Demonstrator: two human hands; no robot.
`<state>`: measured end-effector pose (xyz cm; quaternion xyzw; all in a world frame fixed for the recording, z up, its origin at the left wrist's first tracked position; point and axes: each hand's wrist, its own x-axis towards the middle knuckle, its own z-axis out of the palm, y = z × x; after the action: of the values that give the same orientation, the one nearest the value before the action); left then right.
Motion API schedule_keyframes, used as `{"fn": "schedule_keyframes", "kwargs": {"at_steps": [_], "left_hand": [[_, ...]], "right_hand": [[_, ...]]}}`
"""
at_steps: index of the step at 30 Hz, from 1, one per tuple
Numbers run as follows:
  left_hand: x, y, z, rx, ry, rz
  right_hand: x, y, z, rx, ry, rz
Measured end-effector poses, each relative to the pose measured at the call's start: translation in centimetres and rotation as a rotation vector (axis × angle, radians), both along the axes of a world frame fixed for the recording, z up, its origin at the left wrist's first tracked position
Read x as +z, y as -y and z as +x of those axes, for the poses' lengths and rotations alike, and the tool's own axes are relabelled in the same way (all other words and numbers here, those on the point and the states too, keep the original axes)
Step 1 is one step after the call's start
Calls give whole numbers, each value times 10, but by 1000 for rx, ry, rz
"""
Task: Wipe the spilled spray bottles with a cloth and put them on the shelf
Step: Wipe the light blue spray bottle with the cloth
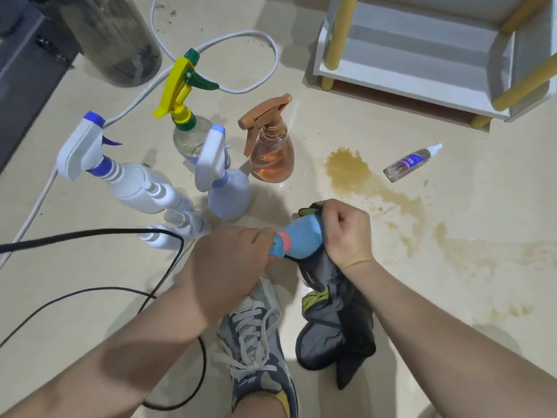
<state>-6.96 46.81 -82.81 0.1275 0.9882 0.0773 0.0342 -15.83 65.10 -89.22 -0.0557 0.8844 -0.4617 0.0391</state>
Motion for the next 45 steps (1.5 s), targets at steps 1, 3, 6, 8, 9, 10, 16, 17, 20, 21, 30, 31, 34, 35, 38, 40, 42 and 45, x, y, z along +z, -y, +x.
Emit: {"fn": "schedule_keyframes", "kwargs": {"at_steps": [1,3,6,8,9,10,16,17,20,21,30,31,34,35,38,40,42,45], "left_hand": [[4,-4,-3,22,-5,-33],[13,-12,-8,47,-10,-83],[17,-24,-1,133,-25,-57],[14,-32,12,174,12,-5],[14,-35,19,207,54,18],[12,-37,24,228,77,30],[22,-51,22,121,34,-87],[21,-50,18,119,14,-109],[24,-49,2,243,109,-76],[24,-49,-2,288,155,-81],[8,-49,-11,697,330,303],[7,-53,-6,678,326,283],[14,-62,2,602,296,280],[15,-63,2,568,267,250],[28,-67,2,489,253,141],[28,-66,0,358,184,50],[23,-64,1,194,49,-43],[17,-60,9,31,-58,-35]], "right_hand": [[3,1,-1,-85,50,-28],[12,10,14,-106,7,1],[15,27,56,1,-124,105],[12,21,56,84,-239,63],[8,15,47,163,-292,31],[3,8,37,243,-311,20],[-12,-24,-14,-182,394,-155],[-10,-21,-8,-216,364,-125],[5,4,32,-145,57,-82],[9,15,48,-125,24,-80],[-1,7,51,235,-288,12],[-6,-1,34,234,-290,18],[-17,-15,-1,113,-180,-17],[-15,-18,-6,54,-73,-59],[-2,-24,-20,-98,315,-113],[14,-19,-23,8,370,121],[26,-9,-13,223,278,406],[33,-7,17,426,50,419]]}}
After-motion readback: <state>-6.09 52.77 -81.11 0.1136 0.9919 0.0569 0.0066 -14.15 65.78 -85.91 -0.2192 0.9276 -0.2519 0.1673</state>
